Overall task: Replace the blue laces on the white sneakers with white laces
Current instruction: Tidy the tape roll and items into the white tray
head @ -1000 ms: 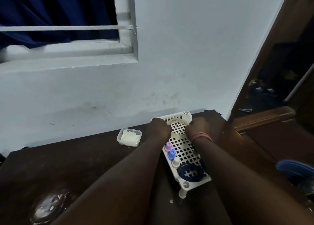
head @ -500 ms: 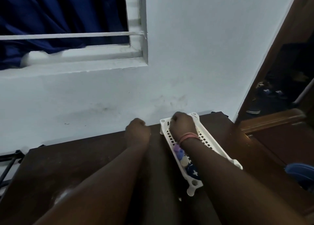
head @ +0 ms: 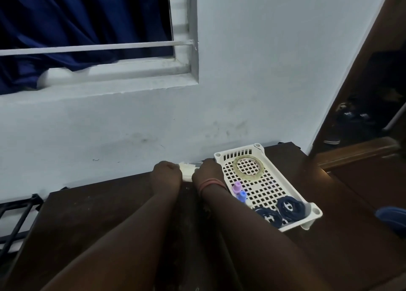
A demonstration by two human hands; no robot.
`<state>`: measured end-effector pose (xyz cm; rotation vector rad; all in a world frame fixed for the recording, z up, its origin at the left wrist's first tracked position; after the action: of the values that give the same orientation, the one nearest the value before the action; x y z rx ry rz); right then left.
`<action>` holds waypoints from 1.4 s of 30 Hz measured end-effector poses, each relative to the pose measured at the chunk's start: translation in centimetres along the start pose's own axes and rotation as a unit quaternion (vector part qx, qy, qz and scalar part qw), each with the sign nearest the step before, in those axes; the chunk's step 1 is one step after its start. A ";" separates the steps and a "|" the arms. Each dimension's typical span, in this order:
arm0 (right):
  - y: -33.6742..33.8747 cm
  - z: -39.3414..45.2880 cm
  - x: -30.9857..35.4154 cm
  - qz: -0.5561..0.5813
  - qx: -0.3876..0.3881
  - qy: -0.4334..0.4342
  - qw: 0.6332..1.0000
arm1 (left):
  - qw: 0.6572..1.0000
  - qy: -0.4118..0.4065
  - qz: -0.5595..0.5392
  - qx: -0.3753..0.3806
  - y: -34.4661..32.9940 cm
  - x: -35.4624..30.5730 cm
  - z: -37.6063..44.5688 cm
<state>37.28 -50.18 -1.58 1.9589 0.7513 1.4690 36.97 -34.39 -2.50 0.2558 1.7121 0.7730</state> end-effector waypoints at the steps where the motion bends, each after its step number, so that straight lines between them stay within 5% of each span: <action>1: 1.1 -0.4 0.4 0.011 -0.019 0.009 1.000 | 1.000 -0.005 -0.019 -0.010 0.5 -0.6 -0.6; 5: 6.6 -1.7 0.5 0.021 -0.088 0.043 0.995 | 0.996 -0.028 -0.080 -0.014 1.1 -4.2 -3.2; 13: 16.2 -4.0 -9.2 -0.016 -0.109 -0.047 0.993 | 0.987 -0.097 -0.009 0.131 -7.2 -10.9 -8.0; 32: 13.9 -1.6 -15.8 -0.007 -0.088 -0.106 0.990 | 0.976 -0.005 0.142 0.164 -12.8 -11.0 -9.6; 42: 14.1 -5.1 -10.3 -0.089 -0.121 -0.043 0.988 | 0.963 -0.116 0.211 0.124 -7.3 -11.9 -11.1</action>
<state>31.28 -66.62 3.24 1.7146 0.6590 1.2964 31.79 -50.40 3.42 0.8726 1.5442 0.7968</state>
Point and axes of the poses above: each hand's wrist, its own z-axis towards the middle knuckle, its own y-axis out of the back of the hand, x = y × z, the point moved 7 cm from there along z, towards the middle knuckle, and after that the axes turned 9 degrees about x, right-handed, at the moved point
